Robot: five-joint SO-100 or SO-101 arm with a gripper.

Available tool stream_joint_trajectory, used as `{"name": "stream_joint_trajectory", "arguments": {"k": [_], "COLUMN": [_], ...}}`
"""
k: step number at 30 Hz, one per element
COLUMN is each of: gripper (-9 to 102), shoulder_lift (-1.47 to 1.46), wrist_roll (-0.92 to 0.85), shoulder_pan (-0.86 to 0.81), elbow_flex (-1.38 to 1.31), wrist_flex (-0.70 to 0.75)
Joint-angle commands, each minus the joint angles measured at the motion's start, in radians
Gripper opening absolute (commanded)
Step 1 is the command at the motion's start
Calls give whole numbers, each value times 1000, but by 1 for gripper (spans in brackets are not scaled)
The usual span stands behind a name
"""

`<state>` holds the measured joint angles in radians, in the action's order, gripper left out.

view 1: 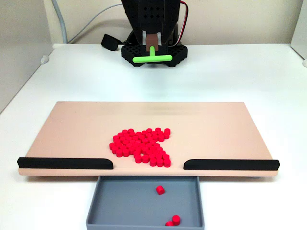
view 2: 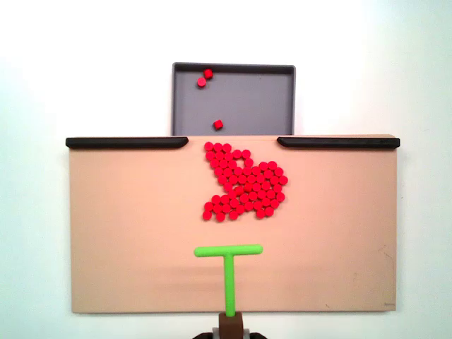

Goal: Push granules from left to the grey container

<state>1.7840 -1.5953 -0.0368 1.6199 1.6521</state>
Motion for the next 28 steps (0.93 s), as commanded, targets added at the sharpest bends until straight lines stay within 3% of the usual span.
{"name": "stream_joint_trajectory", "arguments": {"k": [1, 28], "gripper": [0, 0], "shoulder_lift": [-11, -63], "wrist_roll": [31, 54], "shoulder_pan": [-2, -57], "elbow_flex": [-15, -21], "wrist_flex": [-5, -5]}}
